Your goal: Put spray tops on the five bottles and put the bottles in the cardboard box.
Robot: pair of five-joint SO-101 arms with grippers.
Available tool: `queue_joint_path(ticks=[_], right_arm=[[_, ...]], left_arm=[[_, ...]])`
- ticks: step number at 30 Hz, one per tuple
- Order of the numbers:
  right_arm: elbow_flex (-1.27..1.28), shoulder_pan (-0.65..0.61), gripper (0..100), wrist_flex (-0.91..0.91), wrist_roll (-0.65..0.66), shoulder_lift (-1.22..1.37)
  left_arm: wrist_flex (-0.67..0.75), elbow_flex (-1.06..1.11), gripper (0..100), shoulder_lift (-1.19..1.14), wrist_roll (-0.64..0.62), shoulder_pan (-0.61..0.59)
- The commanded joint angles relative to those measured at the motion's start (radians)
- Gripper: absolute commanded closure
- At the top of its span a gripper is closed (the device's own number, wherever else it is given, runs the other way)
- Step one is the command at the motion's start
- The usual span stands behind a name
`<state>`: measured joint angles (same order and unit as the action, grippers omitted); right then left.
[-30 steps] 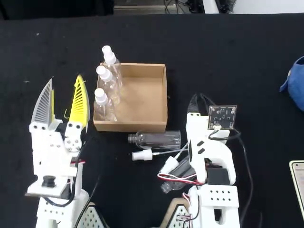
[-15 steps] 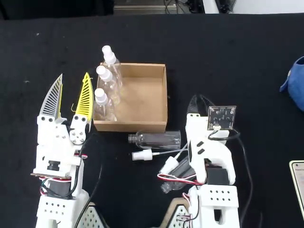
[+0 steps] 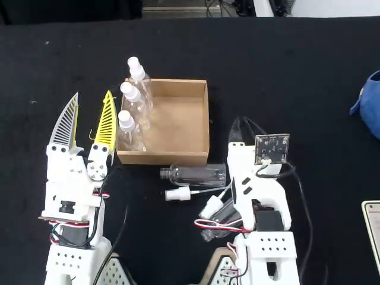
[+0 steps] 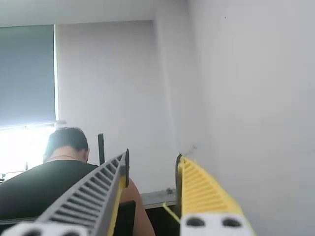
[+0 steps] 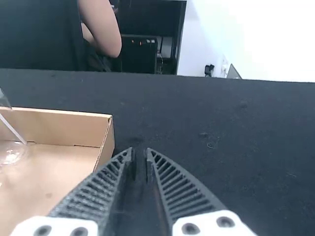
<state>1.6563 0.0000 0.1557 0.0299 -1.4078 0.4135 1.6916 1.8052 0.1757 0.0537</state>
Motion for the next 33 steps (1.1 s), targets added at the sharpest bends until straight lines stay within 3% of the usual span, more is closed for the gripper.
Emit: queue_joint_path(ticks=[1,12,21,33], right_arm=[[-0.013,0.002,98.3,-0.015,0.066,-0.036],[-0.341,0.021,98.3,0.457,0.140,-0.027],[-0.634,-0.068,98.3,0.895,0.494,0.005],[-0.934,-0.074,96.9,1.425,1.023,0.449]], left_arm=[[-0.005,0.007,97,0.003,0.003,-0.007],[-0.005,0.007,97,0.003,0.003,-0.007],[-0.005,0.007,97,0.003,0.003,-0.007],[-0.005,0.007,97,0.003,0.003,-0.007]])
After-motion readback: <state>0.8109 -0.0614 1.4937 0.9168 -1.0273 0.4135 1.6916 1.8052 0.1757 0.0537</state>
